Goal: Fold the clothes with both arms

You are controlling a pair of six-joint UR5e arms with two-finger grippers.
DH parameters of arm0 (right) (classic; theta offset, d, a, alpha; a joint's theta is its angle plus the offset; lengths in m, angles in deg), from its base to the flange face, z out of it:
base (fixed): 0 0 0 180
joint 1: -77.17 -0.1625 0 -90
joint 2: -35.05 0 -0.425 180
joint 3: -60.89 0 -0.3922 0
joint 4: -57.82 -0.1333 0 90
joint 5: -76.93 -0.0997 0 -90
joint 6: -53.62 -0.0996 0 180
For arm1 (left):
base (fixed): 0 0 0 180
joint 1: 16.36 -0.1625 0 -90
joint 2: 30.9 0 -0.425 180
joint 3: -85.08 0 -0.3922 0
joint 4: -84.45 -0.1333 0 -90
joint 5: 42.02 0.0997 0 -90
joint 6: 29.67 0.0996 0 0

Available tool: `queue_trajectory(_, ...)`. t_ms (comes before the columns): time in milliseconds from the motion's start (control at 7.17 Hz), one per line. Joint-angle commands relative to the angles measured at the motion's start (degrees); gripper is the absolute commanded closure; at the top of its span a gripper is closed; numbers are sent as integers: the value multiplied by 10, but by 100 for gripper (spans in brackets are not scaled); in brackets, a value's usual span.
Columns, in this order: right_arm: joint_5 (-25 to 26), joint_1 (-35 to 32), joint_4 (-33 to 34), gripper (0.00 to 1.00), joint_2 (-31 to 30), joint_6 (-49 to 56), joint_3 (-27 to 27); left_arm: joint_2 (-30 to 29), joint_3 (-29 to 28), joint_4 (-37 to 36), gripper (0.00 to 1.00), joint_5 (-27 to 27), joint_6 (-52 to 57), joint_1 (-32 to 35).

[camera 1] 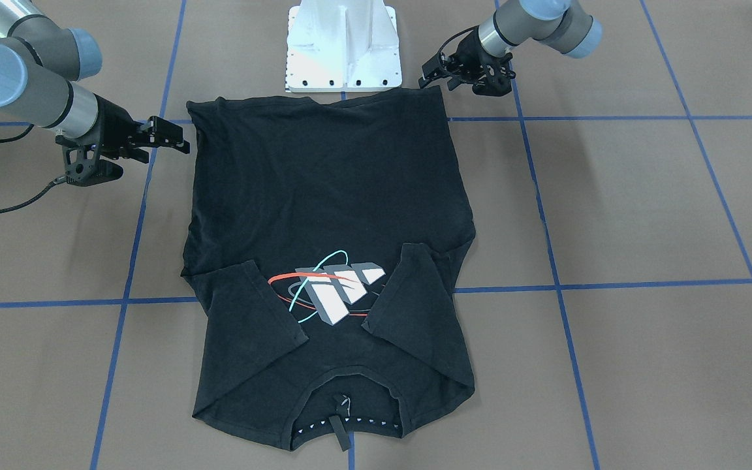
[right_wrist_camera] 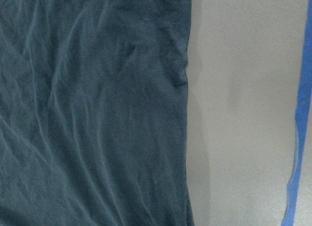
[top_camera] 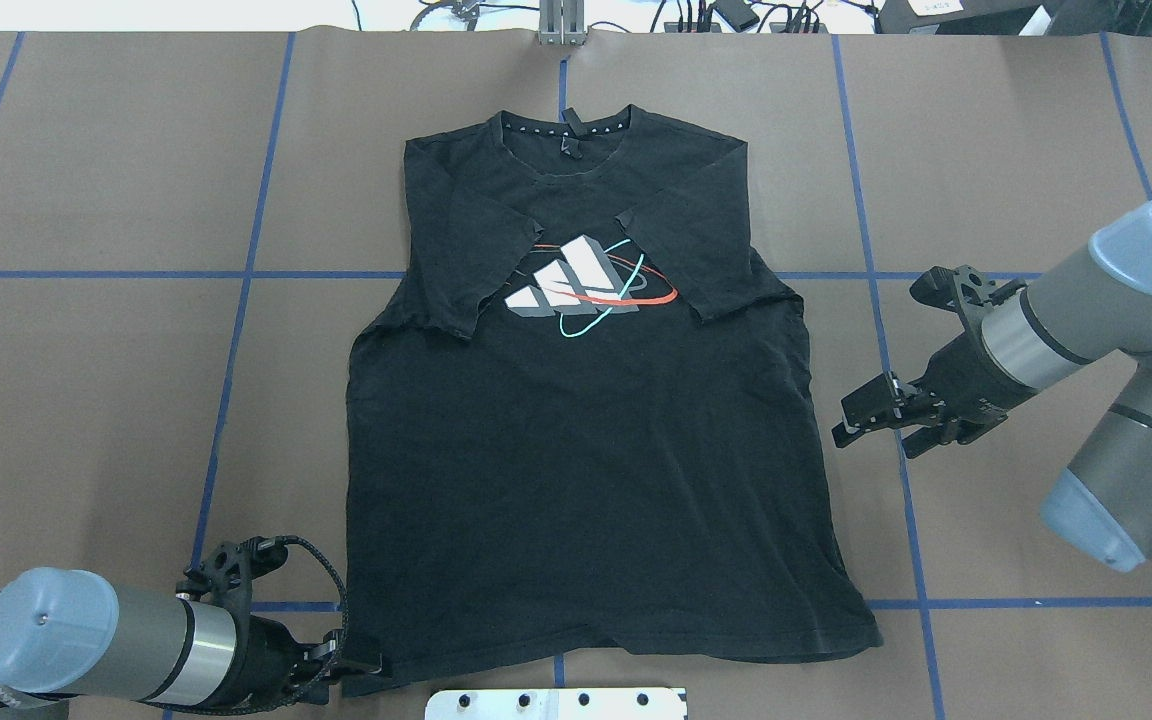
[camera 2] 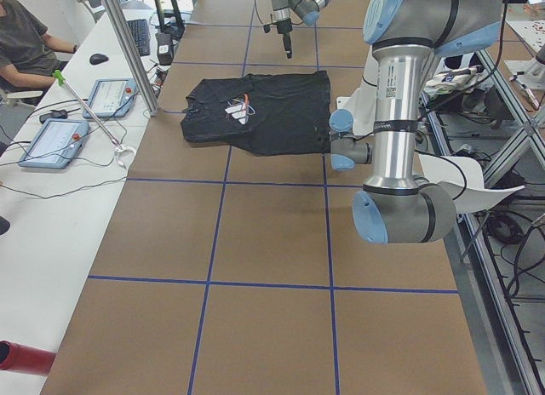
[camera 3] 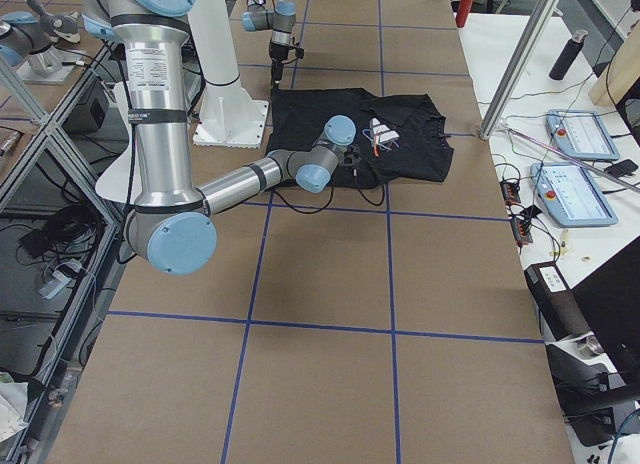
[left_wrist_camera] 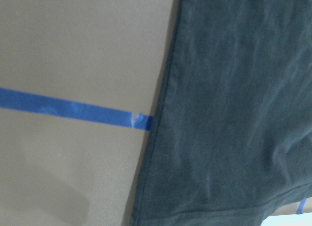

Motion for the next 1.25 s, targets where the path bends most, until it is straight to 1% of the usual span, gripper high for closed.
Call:
queue_trajectory(0, -5, -1, 0, 0, 0, 0, 0, -15, -17, 0, 31, 0, -1, -2)
queue_trajectory(139, -5, -2, 0, 0, 0, 0, 0, -16, -17, 0, 36, 0, -1, -2)
queue_trajectory(279, -5, -2, 0, 0, -2, 0, 0, -16, -18, 0, 48, 0, -1, -2)
queue_trajectory(558, -5, -2, 0, 0, -4, 0, -1, -14, -10, 0, 81, -2, -1, -1)
queue_trajectory(697, -6, -2, 0, 0, -4, 0, 0, -12, -7, 0, 93, -3, -1, 0)
queue_trajectory(837, -5, -2, 0, 0, -5, 0, -1, -10, -4, 0, 100, -3, -1, 0)
queue_trajectory(1116, -5, -2, 0, 0, -6, 0, -2, -5, 3, 0, 100, -4, -1, 1)
